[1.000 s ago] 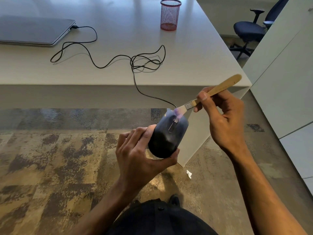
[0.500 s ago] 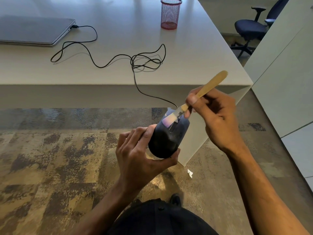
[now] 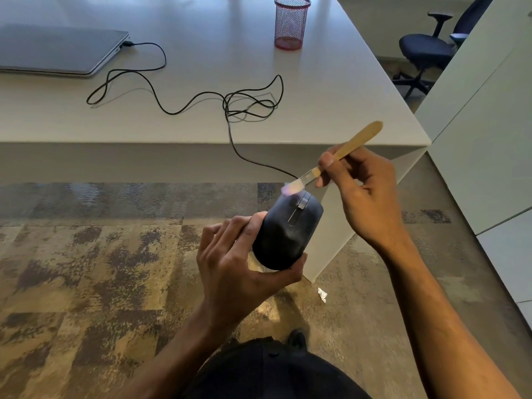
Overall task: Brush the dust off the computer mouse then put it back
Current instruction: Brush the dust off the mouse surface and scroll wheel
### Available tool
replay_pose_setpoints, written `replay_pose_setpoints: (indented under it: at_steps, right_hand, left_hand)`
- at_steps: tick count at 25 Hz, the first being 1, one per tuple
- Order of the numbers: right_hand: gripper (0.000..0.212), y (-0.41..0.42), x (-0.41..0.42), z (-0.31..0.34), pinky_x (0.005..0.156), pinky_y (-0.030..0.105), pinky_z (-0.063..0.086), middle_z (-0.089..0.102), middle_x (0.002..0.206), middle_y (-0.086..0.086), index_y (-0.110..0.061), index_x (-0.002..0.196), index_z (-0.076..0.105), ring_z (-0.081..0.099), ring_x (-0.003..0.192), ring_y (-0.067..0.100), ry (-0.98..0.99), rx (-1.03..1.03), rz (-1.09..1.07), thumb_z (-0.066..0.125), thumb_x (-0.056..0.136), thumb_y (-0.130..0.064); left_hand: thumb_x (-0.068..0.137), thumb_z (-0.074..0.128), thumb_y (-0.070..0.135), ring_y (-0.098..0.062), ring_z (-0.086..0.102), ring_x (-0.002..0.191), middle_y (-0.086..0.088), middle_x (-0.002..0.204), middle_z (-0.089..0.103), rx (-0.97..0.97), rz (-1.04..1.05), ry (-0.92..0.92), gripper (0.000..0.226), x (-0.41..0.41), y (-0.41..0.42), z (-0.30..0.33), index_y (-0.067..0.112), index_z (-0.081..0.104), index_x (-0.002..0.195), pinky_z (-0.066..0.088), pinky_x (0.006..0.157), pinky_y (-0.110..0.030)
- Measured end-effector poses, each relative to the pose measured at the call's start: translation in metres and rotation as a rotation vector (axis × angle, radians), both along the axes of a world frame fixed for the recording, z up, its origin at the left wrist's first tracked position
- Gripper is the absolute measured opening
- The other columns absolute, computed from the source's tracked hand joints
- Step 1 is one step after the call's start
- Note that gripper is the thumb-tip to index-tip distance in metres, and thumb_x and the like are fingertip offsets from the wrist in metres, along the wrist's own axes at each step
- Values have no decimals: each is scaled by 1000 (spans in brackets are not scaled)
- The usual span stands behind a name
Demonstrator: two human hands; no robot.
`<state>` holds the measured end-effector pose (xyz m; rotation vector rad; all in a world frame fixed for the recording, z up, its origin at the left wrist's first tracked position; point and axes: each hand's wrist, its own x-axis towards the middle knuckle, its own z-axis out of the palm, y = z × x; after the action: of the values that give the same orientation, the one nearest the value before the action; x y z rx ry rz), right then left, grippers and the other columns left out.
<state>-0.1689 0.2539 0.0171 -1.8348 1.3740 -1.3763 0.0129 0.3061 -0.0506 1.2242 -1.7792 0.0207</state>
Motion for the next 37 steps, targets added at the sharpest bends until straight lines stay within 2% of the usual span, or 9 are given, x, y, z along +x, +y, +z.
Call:
replay_pose_setpoints:
  at_steps: [2, 7, 12, 16, 19, 25, 28, 32, 37]
  right_hand:
    - [15, -2, -2, 0, 75, 19, 54, 66, 75, -14, -16, 93, 64, 67, 72, -2, 16, -53, -132, 53, 102, -22]
    - [18, 3, -3, 0, 73, 16, 51, 67, 72, -7, -21, 90, 65, 66, 69, 6, -95, -99, 115, 51, 101, -23]
    - [18, -4, -9, -6, 71, 11, 51, 64, 71, -19, -19, 92, 63, 67, 71, -2, 20, -124, -162, 50, 104, -22]
    - [21, -1, -12, -6, 75, 14, 50, 68, 75, -16, -22, 91, 63, 66, 71, 2, -144, -122, 80, 48, 103, -15]
    - [19, -6, -13, -12, 74, 11, 49, 67, 72, -16, -17, 93, 63, 66, 71, 0, -54, -64, -51, 49, 104, -17]
    - [22, -7, -26, -20, 74, 15, 50, 71, 74, -13, -19, 93, 63, 67, 72, 1, -250, -29, -18, 46, 104, -10]
    - [20, -7, -32, -31, 73, 20, 49, 71, 71, -9, -18, 93, 64, 67, 71, 6, -277, 53, -138, 48, 105, -15]
    - [21, -2, -42, -32, 69, 22, 49, 71, 68, -5, -19, 92, 67, 65, 66, 10, -508, 68, -57, 50, 103, -16]
    - [19, 0, -46, -46, 72, 33, 49, 72, 70, -3, -16, 95, 66, 66, 72, 14, -351, 101, -189, 50, 103, -21]
  left_hand:
    - [72, 65, 66, -9, 55, 83, -3, 92, 68, 5, 3, -1, 69, 0, 0, 0, 4, 67, 102, 37, 79, -23]
    - [73, 64, 66, -9, 55, 84, -4, 92, 68, -4, 3, 1, 69, 1, -3, 0, 3, 67, 102, 35, 81, -19]
    - [71, 67, 63, -8, 53, 84, -4, 92, 68, 1, 3, -15, 68, 3, -6, -2, 3, 67, 102, 35, 80, -21]
    - [71, 68, 63, -10, 56, 85, -5, 93, 68, 7, 5, -14, 68, 2, -11, -3, 3, 67, 103, 37, 80, -22]
    - [72, 66, 64, -11, 57, 85, -5, 93, 68, 5, 1, -14, 69, 1, -13, -2, 3, 67, 103, 39, 79, -24]
    - [72, 67, 62, -14, 59, 83, -7, 92, 68, -12, 7, -4, 67, -3, -17, -2, 1, 67, 101, 41, 77, -27]
    - [72, 66, 61, -16, 60, 82, -7, 91, 68, -8, 8, 1, 67, -4, -18, -2, 1, 68, 100, 42, 76, -29]
    - [71, 66, 60, -14, 59, 83, -6, 92, 68, 26, 20, 36, 66, -8, -20, 0, 1, 67, 100, 44, 74, -30]
    - [69, 67, 58, -8, 54, 86, -6, 94, 67, 78, 14, 83, 65, -14, -20, 0, 1, 66, 102, 45, 73, -30]
